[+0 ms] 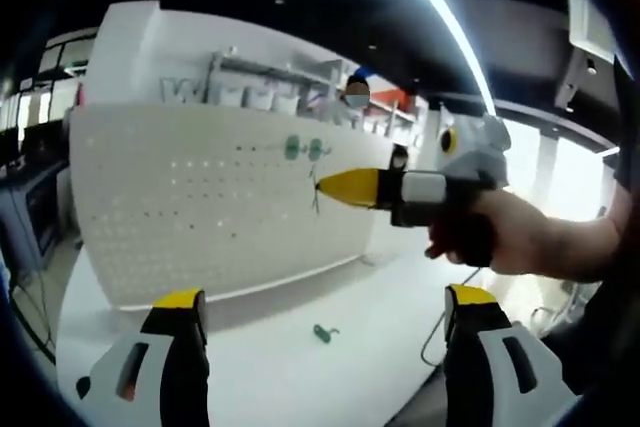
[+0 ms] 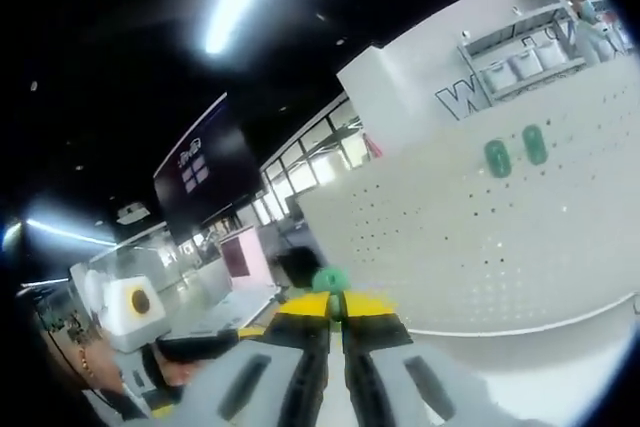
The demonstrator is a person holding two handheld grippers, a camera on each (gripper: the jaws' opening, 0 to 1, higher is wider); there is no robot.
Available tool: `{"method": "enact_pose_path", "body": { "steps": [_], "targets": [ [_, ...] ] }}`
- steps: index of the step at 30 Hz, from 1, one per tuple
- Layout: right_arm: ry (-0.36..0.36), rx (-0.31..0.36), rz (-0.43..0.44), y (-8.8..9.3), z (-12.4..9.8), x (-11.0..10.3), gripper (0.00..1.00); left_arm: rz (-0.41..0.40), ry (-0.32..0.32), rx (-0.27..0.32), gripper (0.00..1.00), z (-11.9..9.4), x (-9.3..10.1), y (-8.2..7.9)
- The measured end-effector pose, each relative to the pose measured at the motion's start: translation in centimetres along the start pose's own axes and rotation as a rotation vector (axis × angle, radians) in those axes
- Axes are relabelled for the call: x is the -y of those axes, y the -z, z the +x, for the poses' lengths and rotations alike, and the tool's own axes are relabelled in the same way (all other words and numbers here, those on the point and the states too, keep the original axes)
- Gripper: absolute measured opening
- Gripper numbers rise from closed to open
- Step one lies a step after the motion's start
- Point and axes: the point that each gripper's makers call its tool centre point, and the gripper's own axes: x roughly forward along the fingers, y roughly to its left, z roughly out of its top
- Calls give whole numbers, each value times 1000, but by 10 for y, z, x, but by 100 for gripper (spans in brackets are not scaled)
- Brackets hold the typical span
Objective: Insert the hook assembly into the mounting plate slot until the hook locks in place.
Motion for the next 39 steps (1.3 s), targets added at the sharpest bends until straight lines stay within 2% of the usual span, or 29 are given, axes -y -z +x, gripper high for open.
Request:
{"method": "enact_pose_path", "body": {
  "steps": [7,13,18,22,30,36,39],
  "targets": [
    [57,41,-39,-22,0,23,0,-5,-5,-9,100,1,-3,3],
    [107,97,-83,-49,2,47,0,-13,-11,-16,100,0,-7,6],
    [185,160,-101,-71,0,79,0,-21,-23,-21,100,0,-13,8],
    [257,197,-73,-84,-3,111,0,-22,-20,-34,100,0,-15,11],
    [347,259,-110,-113,-14,150,0,-33,-43,-47,100,-1,-27,15],
    [414,282,-142,-125,-18,179,0,-57,-52,-39,100,1,-31,14],
    [437,274,-152,-125,-17,193,0,-64,-54,-37,99,0,-32,14]
  ]
}}
